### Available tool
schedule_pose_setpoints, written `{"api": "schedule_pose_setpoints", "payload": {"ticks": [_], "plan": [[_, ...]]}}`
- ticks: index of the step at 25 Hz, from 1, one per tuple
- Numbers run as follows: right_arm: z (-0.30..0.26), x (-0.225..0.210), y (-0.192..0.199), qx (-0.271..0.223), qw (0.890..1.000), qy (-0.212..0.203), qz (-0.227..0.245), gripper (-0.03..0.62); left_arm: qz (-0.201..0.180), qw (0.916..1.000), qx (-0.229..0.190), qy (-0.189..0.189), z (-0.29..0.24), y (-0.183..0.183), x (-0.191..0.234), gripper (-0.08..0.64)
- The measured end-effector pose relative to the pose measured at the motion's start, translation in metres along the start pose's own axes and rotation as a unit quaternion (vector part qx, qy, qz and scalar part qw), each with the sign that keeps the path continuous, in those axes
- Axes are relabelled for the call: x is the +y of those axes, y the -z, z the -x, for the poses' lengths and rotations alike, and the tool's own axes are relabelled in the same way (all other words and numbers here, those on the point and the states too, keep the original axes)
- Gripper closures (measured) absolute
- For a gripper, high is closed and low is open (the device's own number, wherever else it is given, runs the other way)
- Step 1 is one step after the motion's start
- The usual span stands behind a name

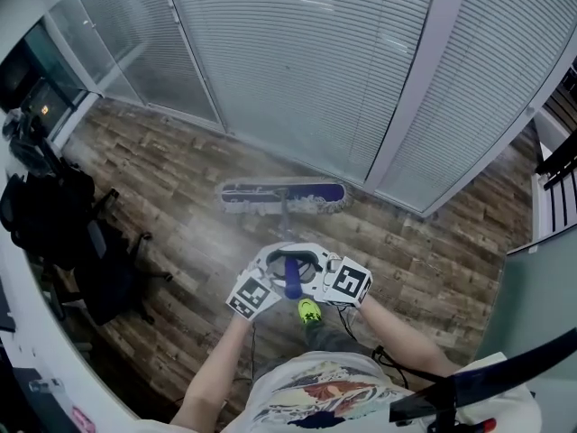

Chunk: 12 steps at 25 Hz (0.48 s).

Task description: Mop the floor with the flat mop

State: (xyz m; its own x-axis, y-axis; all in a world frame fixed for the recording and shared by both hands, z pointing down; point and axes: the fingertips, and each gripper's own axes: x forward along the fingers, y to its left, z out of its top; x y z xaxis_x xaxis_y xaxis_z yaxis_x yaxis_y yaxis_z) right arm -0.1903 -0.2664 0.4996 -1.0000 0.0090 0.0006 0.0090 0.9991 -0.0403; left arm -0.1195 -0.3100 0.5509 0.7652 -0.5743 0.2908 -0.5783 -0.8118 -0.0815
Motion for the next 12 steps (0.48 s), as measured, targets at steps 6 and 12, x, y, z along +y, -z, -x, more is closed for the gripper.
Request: {"api": "schedule_pose_setpoints", "payload": {"ticks": [6, 12], "plan": [[0.020, 0.104, 0.009, 0.010, 1.000, 0.016, -0.002, 0.364, -0.001, 0.9998, -0.013, 0.013, 0.043, 0.006, -0.100, 0.383], [0.035, 0.235, 0.023, 0.021, 0.999, 0.027, 0.018, 0.364, -0.003, 0.9995, -0.020, 0.026, 0.105, 0.022, -0.219, 0.379]]}}
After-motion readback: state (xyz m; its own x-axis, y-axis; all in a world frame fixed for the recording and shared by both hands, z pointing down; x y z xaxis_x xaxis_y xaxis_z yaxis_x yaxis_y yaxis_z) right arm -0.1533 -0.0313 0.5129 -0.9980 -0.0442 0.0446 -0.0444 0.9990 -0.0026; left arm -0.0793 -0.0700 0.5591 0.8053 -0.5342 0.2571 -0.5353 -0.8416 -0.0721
